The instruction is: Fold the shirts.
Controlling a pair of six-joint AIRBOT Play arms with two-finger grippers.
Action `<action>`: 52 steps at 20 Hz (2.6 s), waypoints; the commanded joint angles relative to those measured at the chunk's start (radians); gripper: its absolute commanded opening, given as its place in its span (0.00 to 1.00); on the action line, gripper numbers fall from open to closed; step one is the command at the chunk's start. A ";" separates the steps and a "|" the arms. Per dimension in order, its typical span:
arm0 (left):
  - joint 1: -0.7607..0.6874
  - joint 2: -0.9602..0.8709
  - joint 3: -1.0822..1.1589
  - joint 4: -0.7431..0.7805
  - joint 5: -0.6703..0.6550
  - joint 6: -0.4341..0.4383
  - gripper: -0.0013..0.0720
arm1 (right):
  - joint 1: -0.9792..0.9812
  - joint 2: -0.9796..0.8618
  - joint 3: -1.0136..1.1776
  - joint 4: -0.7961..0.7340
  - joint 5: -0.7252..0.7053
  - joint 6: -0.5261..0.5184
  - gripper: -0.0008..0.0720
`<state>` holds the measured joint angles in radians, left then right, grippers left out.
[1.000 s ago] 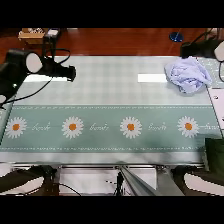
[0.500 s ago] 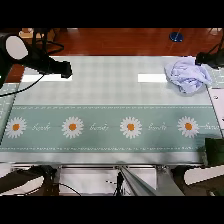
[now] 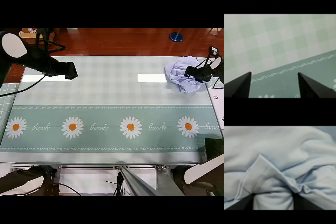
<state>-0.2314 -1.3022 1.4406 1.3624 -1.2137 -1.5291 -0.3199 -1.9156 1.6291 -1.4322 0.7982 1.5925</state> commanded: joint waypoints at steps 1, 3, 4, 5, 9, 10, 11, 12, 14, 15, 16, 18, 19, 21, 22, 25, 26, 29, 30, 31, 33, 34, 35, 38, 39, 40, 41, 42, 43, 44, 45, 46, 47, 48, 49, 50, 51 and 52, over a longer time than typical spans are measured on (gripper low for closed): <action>0.000 0.000 0.001 -0.053 -0.002 0.004 1.00 | 0.000 -0.031 -0.001 0.049 0.008 0.002 0.28; 0.000 0.002 0.001 -0.055 -0.003 0.004 1.00 | -0.001 -0.026 0.025 0.095 0.031 -0.005 0.06; 0.000 0.008 0.002 -0.056 -0.003 0.004 0.98 | 0.000 -0.013 0.046 0.111 0.042 -0.033 0.06; 0.000 0.016 0.003 -0.061 -0.003 0.004 0.92 | 0.000 0.016 0.066 0.139 0.045 -0.078 0.06; 0.000 0.066 0.062 -0.103 -0.003 0.035 0.82 | 0.000 0.213 0.145 0.215 0.063 -0.174 0.06; 0.000 0.080 0.087 -0.111 -0.003 0.042 0.82 | 0.000 0.281 0.153 0.260 0.069 -0.206 0.06; 0.000 0.099 0.114 -0.118 -0.003 0.044 0.82 | 0.000 0.346 0.154 0.314 0.077 -0.235 0.06; 0.000 0.119 0.141 -0.119 -0.003 0.044 0.82 | 0.000 0.410 0.154 0.378 0.094 -0.260 0.06; 0.000 0.169 0.188 -0.118 -0.004 0.044 0.82 | 0.000 0.534 0.154 0.517 0.166 -0.298 0.06; 0.000 0.197 0.202 -0.118 -0.003 0.044 0.82 | 0.000 0.585 0.154 0.580 0.213 -0.309 0.06; 0.000 0.230 0.206 -0.118 -0.004 0.044 0.82 | 0.008 0.631 0.154 0.634 0.267 -0.315 0.06; 0.000 0.289 0.206 -0.118 -0.031 0.044 0.82 | 0.064 0.705 0.154 0.637 0.352 -0.315 0.06; 0.000 0.311 0.206 -0.117 -0.063 0.043 0.82 | 0.111 0.728 0.154 0.621 0.374 -0.314 0.06; 0.000 0.336 0.206 -0.117 -0.157 0.042 0.82 | 0.237 0.743 0.154 0.569 0.439 -0.309 0.06; 0.000 0.340 0.206 -0.118 -0.215 0.040 0.82 | 0.314 0.733 0.153 0.510 0.484 -0.292 0.06; 0.000 0.341 0.202 -0.118 -0.335 0.040 0.82 | 0.558 0.652 0.138 0.287 0.595 -0.250 0.06; 0.000 0.341 0.201 -0.117 -0.352 0.040 0.82 | 0.629 0.620 0.114 0.243 0.593 -0.242 0.06; 0.000 0.343 0.201 -0.117 -0.364 0.040 0.82 | 0.820 0.509 0.005 0.224 0.559 -0.217 0.06; 0.000 0.344 0.201 -0.117 -0.364 0.040 0.82 | 0.884 0.470 -0.035 0.227 0.528 -0.216 0.06; 0.000 0.345 0.201 -0.117 -0.364 0.040 0.82 | 0.948 0.433 -0.067 0.230 0.484 -0.217 0.06; 0.000 0.346 0.201 -0.117 -0.370 0.041 0.82 | 1.038 0.386 -0.078 0.219 0.426 -0.225 0.38; 0.000 0.346 0.198 -0.117 -0.370 0.042 0.82 | 1.062 0.385 -0.078 0.199 0.409 -0.227 0.64; 0.000 0.345 0.193 -0.111 -0.370 0.045 0.82 | 1.064 0.396 -0.070 0.165 0.410 -0.227 0.78; 0.000 0.345 0.127 -0.106 -0.370 0.060 0.85 | 0.988 0.480 -0.029 -0.009 0.442 -0.167 0.78; 0.000 0.345 0.089 -0.106 -0.370 0.076 0.85 | 0.928 0.525 -0.026 -0.032 0.443 -0.162 0.78; 0.001 0.345 0.038 -0.106 -0.369 0.093 0.85 | 0.861 0.565 -0.026 -0.039 0.453 -0.160 0.78; 0.002 0.345 -0.017 -0.106 -0.369 0.114 0.85 | 0.780 0.603 -0.026 -0.042 0.475 -0.161 0.78; 0.002 0.345 -0.085 -0.106 -0.369 0.142 0.85 | 0.698 0.628 -0.026 -0.041 0.503 -0.164 0.78; 0.003 0.345 -0.153 -0.106 -0.367 0.162 0.85 | 0.610 0.644 -0.026 -0.040 0.538 -0.174 0.78; 0.003 0.345 -0.230 -0.107 -0.361 0.184 0.89 | 0.532 0.648 -0.026 -0.040 0.573 -0.188 0.78; 0.003 0.346 -0.304 -0.111 -0.348 0.192 0.93 | 0.454 0.647 -0.029 -0.039 0.607 -0.199 0.78; 0.007 0.345 -0.386 -0.130 -0.322 0.218 0.93 | 0.391 0.647 -0.042 -0.035 0.621 -0.211 0.78; 0.020 0.346 -0.468 -0.175 -0.285 0.240 0.93 | 0.328 0.647 -0.063 -0.015 0.628 -0.223 0.78; 0.041 0.346 -0.540 -0.227 -0.253 0.265 0.93 | 0.275 0.647 -0.088 0.021 0.628 -0.225 0.78; 0.071 0.345 -0.612 -0.287 -0.222 0.295 0.94 | 0.224 0.647 -0.118 0.070 0.623 -0.230 0.78; 0.103 0.345 -0.670 -0.338 -0.198 0.326 0.94 | 0.187 0.647 -0.146 0.112 0.622 -0.241 0.78; 0.143 0.345 -0.723 -0.386 -0.169 0.353 0.94 | 0.156 0.647 -0.175 0.148 0.621 -0.253 0.78; 0.185 0.345 -0.768 -0.429 -0.137 0.380 0.94 | 0.135 0.647 -0.203 0.174 0.615 -0.263 0.78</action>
<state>-0.1276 -0.9577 0.8314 1.0771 -1.4403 -1.2392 -0.0757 -1.2724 1.4921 -1.3556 1.4040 1.3605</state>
